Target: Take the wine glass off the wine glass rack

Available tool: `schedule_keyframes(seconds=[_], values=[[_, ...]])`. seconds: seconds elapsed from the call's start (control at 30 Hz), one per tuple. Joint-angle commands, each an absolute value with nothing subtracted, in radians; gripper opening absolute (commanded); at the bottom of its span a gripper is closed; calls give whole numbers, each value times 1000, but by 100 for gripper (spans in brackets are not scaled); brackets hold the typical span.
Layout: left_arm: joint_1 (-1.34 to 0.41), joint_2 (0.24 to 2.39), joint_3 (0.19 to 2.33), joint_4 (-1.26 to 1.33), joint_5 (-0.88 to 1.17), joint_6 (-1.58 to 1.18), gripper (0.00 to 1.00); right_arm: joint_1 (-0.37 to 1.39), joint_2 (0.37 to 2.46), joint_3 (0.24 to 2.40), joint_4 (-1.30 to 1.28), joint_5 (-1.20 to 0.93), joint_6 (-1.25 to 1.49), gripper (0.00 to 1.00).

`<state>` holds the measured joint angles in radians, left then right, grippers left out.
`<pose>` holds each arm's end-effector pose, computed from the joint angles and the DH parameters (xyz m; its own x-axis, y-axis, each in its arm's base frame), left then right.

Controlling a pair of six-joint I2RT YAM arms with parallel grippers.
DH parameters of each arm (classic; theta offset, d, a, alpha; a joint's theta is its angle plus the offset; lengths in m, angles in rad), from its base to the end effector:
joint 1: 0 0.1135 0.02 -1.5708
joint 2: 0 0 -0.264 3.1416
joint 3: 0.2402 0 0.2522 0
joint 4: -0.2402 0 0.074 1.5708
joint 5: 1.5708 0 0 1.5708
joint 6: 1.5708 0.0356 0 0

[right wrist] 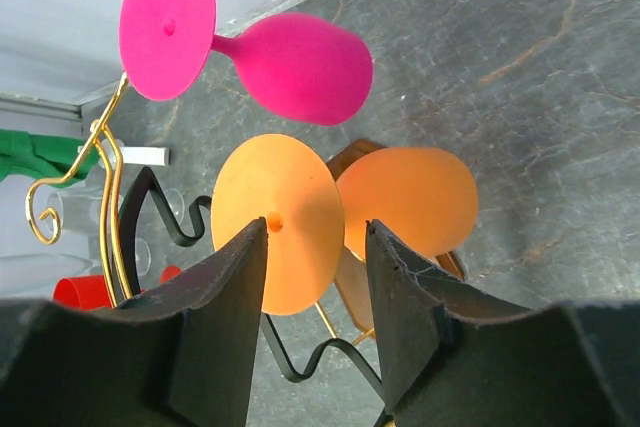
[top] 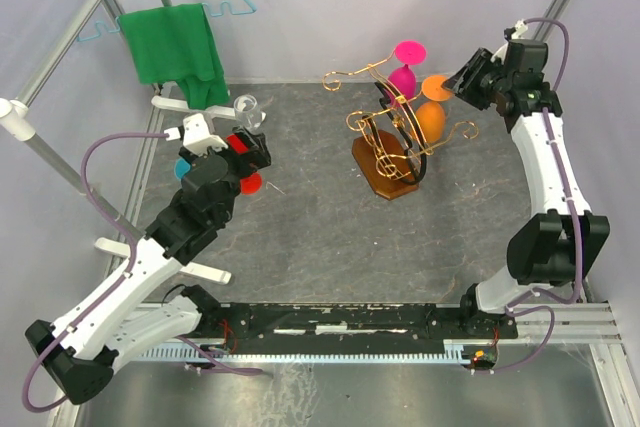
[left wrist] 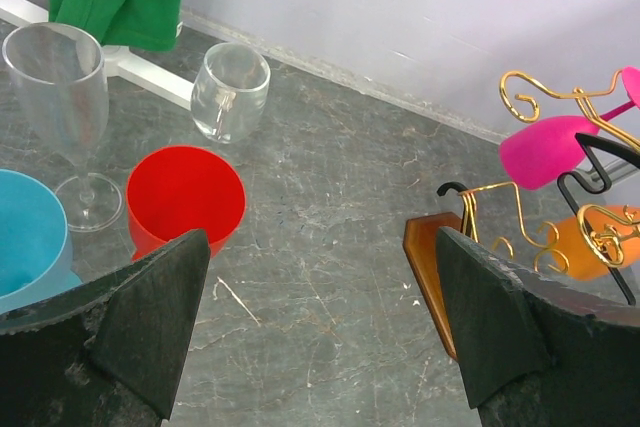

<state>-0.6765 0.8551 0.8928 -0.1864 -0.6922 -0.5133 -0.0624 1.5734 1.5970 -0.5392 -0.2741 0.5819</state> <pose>0.1621 -0.1010 0.3669 -0.0956 -0.4080 -0.9080 -0.0656 0.9127 -0.4033 0.3583 -0.0127 0.3899 -0.5073 0.5618 -0.6535 0.1243 0.7980 0.5897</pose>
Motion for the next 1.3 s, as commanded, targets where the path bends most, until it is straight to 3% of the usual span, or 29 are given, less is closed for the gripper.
schedule_keyframes(seconds=[0.0, 0.07, 0.17, 0.27, 0.37, 0.9, 1.27], values=[[-681, 838, 931, -181, -678, -549, 100, -68, 1597, 1586, -436, -345, 631, 50], [-680, 837, 930, -185, -676, -551, 100, -68, 1606, 1580, -426, -358, 641, 49], [-682, 835, 931, -191, -675, -551, 100, -71, 1615, 1568, -410, -376, 651, 39], [-681, 832, 934, -193, -677, -549, 100, -74, 1603, 1545, -386, -379, 666, 14], [-681, 830, 934, -193, -676, -549, 100, -81, 1580, 1527, -375, -373, 674, 3], [-681, 836, 929, -196, -656, -563, 100, -134, 1552, 1424, -180, -433, 825, 1], [-681, 834, 934, -201, -652, -560, 100, -156, 1600, 1321, 142, -502, 988, 1]])
